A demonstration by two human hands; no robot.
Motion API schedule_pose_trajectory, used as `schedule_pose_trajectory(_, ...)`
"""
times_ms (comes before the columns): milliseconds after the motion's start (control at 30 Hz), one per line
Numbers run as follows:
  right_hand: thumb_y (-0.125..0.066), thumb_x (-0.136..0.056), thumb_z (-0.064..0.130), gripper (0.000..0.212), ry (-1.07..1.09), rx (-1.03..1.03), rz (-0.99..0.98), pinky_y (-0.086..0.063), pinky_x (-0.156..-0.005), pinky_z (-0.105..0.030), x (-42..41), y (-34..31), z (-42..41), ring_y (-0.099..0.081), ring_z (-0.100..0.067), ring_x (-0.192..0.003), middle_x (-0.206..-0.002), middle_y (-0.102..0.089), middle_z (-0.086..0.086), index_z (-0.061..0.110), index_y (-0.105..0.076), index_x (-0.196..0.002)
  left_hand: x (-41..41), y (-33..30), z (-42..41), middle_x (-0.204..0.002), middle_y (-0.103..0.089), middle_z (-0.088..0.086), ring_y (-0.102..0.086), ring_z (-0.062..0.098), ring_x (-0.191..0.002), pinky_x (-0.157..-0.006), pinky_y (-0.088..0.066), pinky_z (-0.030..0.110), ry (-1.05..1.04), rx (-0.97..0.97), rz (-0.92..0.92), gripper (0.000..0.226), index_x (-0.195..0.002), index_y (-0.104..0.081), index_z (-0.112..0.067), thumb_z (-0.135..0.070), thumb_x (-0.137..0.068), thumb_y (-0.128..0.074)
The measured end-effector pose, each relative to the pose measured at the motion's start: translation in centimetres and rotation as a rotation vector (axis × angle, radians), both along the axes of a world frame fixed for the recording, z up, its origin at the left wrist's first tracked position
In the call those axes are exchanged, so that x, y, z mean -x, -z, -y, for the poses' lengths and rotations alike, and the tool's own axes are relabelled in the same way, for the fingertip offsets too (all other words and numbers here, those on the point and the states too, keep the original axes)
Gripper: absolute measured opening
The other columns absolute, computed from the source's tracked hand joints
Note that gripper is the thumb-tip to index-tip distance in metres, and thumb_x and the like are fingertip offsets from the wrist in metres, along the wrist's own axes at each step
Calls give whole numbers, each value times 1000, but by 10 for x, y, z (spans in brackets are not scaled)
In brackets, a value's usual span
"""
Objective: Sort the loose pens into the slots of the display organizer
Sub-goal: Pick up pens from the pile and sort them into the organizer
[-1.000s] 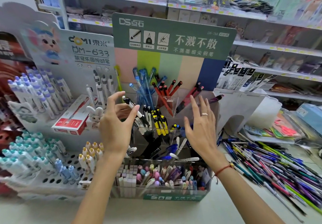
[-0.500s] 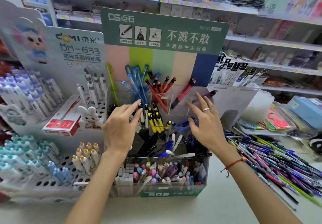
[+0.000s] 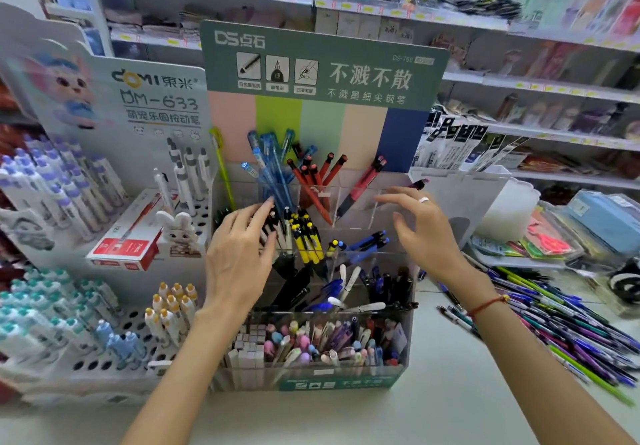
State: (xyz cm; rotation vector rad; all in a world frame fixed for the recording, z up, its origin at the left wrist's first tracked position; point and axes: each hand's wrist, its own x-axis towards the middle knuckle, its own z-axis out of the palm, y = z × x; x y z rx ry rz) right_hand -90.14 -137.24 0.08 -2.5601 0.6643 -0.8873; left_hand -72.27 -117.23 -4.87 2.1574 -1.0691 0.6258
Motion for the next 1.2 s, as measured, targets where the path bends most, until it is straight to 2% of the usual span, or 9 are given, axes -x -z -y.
schedule_pose_trajectory(100, -54, -90, -3, 34, 52, -21, 116, -34, -89, -5, 20, 1, -1, -53, -7, -103, -112, -62, 4, 20, -69, -111, 24, -8, -3, -125, -60, 0, -51, 17, -118, -99, -45, 32, 63, 107, -47, 45, -132, -56, -16, -17, -88, -66)
schedule_pose_trajectory(200, -55, -90, 0, 30, 88, -50, 70, -44, -76, -19, 53, 15, 5, -54, -5, -83, -102, -61, 7, 20, -69, -108, 55, -22, 10, -113, -66, -4, -58, 13, -106, -89, -46, 25, 179, 97, -50, 30, -118, -64, -19, -19, -88, -65)
schedule_pose_trajectory(433, -56, -94, 17, 24, 252, -181, -314, -51, -78, -32, 149, 55, 32, -60, -11, -94, -107, -66, 8, 26, -67, -114, 141, -32, 93, -101, -66, -10, -63, 13, -87, -60, -50, 28, 606, -218, -17, 19, -104, -67, -24, -26, -86, -64)
schedule_pose_trajectory(567, -52, -96, 28, 27, 381, -408, -667, -49, -85, -32, 222, 99, 59, -58, -12, -104, -119, -63, 8, 30, -61, -121, 205, -1, 142, -111, -65, -8, -60, 16, -101, -74, -53, 34, 770, -398, -27, 24, -113, -65, -25, -31, -91, -57)
schedule_pose_trajectory(700, -50, -98, 29, 44, 507, -567, -802, -45, -92, -33, 289, 145, 78, -51, -18, -120, -138, -48, 0, 25, -40, -140, 242, 55, 196, -136, -49, -8, -44, 17, -124, -93, -45, 37, 795, -625, -188, 34, -132, -52, -27, -25, -99, -43)
schedule_pose_trajectory(900, -57, -94, 31, 72, 708, -644, -786, -48, -89, -37, 354, 199, 116, -51, -29, -119, -147, -28, -15, 15, -15, -151, 236, 142, 275, -156, -27, 2, -25, 20, -142, -111, -33, 37, 598, -848, -334, 49, -147, -32, -24, -21, -99, -42)
schedule_pose_trajectory(1000, -59, -93, 30, 65, 684, -722, -680, -44, -90, -33, 368, 220, 133, -53, -26, -116, -141, -38, -12, 17, -26, -148, 245, 175, 292, -160, -14, 7, -13, 23, -147, -117, -20, 36, 529, -892, -410, 56, -152, -19, -17, -29, -101, -38)
schedule_pose_trajectory(1100, -60, -93, 26, 48, 562, -681, -563, -41, -72, -22, 367, 233, 145, -53, -11, -86, -112, -47, 3, 22, -46, -138, 266, 201, 292, -162, -2, 6, 0, 24, -149, -119, -7, 32, 519, -911, -405, 57, -154, -8, -18, -26, -103, -31)
schedule_pose_trajectory(1200, -62, -92, 24, 35, 487, -609, -447, -34, -56, -10, 354, 239, 158, -44, 2, -63, -93, -46, 8, 21, -60, -126, 288, 214, 288, -160, -16, 8, -11, 27, -148, -118, -15, 34, 563, -816, -358, 53, -152, -24, -17, -16, -101, -39)
